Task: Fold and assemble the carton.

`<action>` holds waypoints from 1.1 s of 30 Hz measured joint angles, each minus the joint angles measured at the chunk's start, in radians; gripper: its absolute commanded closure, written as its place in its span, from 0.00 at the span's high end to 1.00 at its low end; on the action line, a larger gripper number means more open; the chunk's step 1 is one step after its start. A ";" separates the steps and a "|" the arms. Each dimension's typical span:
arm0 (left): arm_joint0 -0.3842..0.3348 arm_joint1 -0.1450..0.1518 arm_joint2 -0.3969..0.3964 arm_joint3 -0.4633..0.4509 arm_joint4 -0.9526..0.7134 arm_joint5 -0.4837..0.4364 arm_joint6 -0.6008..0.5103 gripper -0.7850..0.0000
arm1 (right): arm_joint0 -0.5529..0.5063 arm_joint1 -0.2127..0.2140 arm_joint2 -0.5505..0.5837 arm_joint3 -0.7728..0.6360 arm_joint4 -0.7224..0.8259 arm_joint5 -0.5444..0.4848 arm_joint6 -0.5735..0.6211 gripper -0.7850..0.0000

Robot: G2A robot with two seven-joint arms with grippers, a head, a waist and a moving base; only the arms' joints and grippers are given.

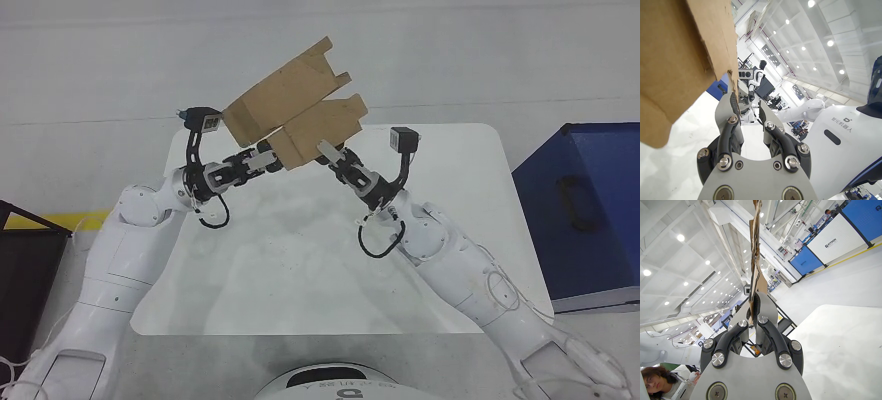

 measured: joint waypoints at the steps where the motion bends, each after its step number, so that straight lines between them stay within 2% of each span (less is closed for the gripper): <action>1: -0.003 0.000 0.002 0.000 0.001 0.000 0.000 0.35 | 0.000 -0.002 -0.001 0.000 0.000 0.002 0.007 0.00; 7: -0.013 -0.001 0.012 0.017 0.044 -0.012 0.021 0.33 | 0.001 -0.013 0.000 0.003 0.002 0.013 0.038 0.00; 10: -0.021 -0.005 0.018 0.031 0.064 0.003 0.050 0.22 | 0.001 -0.018 0.003 0.005 0.002 0.016 0.047 0.00; 11: -0.023 -0.007 0.021 0.032 0.069 0.008 0.062 0.16 | 0.000 -0.020 0.004 0.006 0.001 0.016 0.051 0.00; 12: -0.025 -0.008 0.024 0.033 0.070 0.011 0.068 0.05 | 0.000 -0.022 0.005 0.006 0.000 0.017 0.053 0.00; 13: -0.026 -0.009 0.025 0.033 0.070 0.012 0.072 0.00 | -0.001 -0.023 0.006 0.006 -0.001 0.017 0.056 0.00; 19: -0.030 -0.013 0.030 0.031 0.082 0.024 0.088 0.00 | -0.007 -0.031 0.013 0.003 -0.005 0.017 0.076 0.00; 20: -0.030 -0.013 0.031 0.030 0.085 0.025 0.091 0.00 | -0.008 -0.033 0.015 0.003 -0.005 0.017 0.079 0.22; 21: -0.030 -0.014 0.032 0.031 0.088 0.027 0.094 0.00 | -0.010 -0.034 0.017 0.002 -0.003 0.015 0.081 0.40; 24: -0.030 -0.016 0.037 0.037 0.090 0.034 0.091 0.00 | -0.014 -0.038 0.022 0.001 0.001 0.011 0.089 0.47; 25: -0.031 -0.016 0.038 0.040 0.084 0.038 0.085 0.00 | -0.015 -0.039 0.024 0.000 0.000 0.011 0.092 0.64; 26: -0.033 -0.016 0.038 0.044 0.076 0.041 0.076 0.00 | -0.016 -0.040 0.026 0.000 -0.001 0.011 0.095 0.86; 27: -0.036 -0.016 0.037 0.051 0.064 0.044 0.064 0.00 | -0.017 -0.041 0.028 -0.001 -0.001 0.011 0.099 0.93; 28: -0.037 -0.016 0.036 0.056 0.054 0.046 0.053 0.00 | -0.018 -0.042 0.029 -0.002 -0.001 0.010 0.102 1.00; 33: -0.041 -0.012 0.020 0.082 0.010 0.046 -0.005 0.00 | -0.027 -0.046 0.044 -0.008 -0.002 0.004 0.108 1.00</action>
